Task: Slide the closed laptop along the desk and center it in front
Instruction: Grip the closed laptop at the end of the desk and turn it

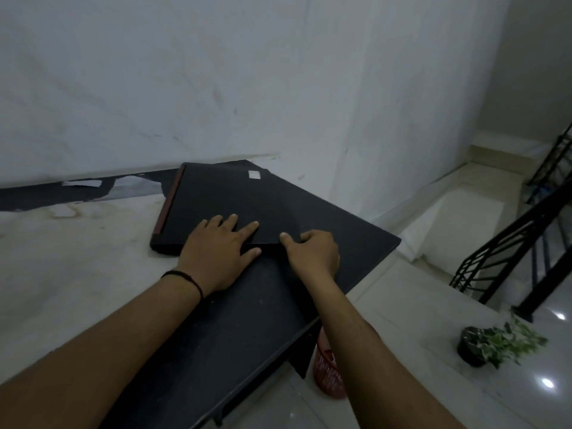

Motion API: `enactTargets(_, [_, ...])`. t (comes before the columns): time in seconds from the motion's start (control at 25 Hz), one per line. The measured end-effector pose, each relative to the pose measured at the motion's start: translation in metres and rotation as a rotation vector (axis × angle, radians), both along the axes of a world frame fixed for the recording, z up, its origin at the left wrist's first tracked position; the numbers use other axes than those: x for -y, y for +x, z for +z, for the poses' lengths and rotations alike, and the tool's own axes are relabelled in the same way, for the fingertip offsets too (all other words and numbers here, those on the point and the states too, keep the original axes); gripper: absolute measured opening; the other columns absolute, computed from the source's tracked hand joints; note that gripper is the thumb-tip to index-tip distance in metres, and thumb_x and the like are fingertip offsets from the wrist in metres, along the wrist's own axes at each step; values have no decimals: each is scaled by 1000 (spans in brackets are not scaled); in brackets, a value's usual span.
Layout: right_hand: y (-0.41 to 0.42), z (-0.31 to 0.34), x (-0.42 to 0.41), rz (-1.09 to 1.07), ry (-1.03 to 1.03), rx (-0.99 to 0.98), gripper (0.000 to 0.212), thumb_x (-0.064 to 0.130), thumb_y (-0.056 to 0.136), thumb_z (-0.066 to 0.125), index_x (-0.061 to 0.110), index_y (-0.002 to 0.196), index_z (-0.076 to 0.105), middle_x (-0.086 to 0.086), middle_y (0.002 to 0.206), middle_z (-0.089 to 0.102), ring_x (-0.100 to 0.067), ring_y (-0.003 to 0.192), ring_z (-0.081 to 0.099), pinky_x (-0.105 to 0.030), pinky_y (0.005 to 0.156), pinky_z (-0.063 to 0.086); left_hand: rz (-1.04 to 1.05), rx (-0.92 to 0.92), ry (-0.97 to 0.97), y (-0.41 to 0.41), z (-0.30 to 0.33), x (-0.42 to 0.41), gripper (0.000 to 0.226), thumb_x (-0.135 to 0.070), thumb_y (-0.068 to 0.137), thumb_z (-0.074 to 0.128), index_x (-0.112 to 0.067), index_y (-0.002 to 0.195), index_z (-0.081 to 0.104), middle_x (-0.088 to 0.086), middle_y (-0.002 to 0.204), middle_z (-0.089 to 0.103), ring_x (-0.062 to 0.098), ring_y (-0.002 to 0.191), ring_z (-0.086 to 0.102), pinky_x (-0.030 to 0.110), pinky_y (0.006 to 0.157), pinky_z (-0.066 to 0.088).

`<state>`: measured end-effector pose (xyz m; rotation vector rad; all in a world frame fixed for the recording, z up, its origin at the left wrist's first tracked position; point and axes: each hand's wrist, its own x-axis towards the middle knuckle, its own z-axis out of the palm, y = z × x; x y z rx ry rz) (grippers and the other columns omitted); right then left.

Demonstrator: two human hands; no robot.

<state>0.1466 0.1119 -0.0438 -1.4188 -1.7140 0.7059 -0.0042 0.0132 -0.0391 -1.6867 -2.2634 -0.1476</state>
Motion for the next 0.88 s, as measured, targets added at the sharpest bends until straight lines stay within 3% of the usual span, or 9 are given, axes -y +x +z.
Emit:
enactTargets(0.08, [0, -2, 11, 37, 35, 16, 46, 56, 72, 77, 20, 52, 55, 8, 54, 60, -12, 56, 60, -35, 71, 54, 25, 16, 20, 0, 0, 13, 74, -74, 91, 20, -38, 156, 23, 6, 160, 35, 31, 143, 35, 48, 117, 30])
enactTargets(0.28, [10, 19, -11, 151, -59, 103, 43, 49, 74, 71, 15, 48, 63, 8, 52, 61, -19, 63, 63, -44, 87, 54, 230, 106, 33, 39, 5, -3, 92, -89, 77, 24, -27, 143, 43, 18, 148, 46, 44, 135, 39, 63, 111, 27])
enactTargets(0.48, [-6, 27, -53, 342, -98, 176, 33, 50, 84, 64, 22, 72, 75, 8, 75, 72, -18, 86, 68, -42, 100, 47, 276, 140, 39, 64, 5, -37, 105, -92, 73, 25, -21, 149, 37, 24, 154, 37, 48, 141, 30, 70, 112, 18])
enactTargets(0.6, [-9, 20, -67, 406, -85, 182, 35, 50, 90, 59, 28, 65, 72, 12, 76, 71, -16, 89, 66, -39, 102, 42, 302, 136, 14, 72, 3, -53, 103, -84, 81, 30, -15, 157, 24, 29, 159, 24, 48, 145, 21, 69, 114, 15])
enactTargets(0.72, [-8, 18, -70, 389, -87, 183, 31, 52, 90, 57, 31, 89, 81, 12, 99, 77, -15, 103, 67, -42, 111, 39, 306, 146, -4, 76, 3, -58, 97, -74, 87, 32, -12, 159, 16, 32, 161, 17, 50, 147, 16, 69, 115, 12])
enactTargets(0.88, [-6, 19, -62, 412, -83, 147, 32, 54, 86, 61, 33, 99, 80, 13, 112, 76, -15, 110, 66, -43, 109, 43, 288, 156, -27, 77, 7, -44, 89, -67, 92, 31, -13, 160, 12, 30, 162, 14, 49, 148, 13, 67, 117, 10])
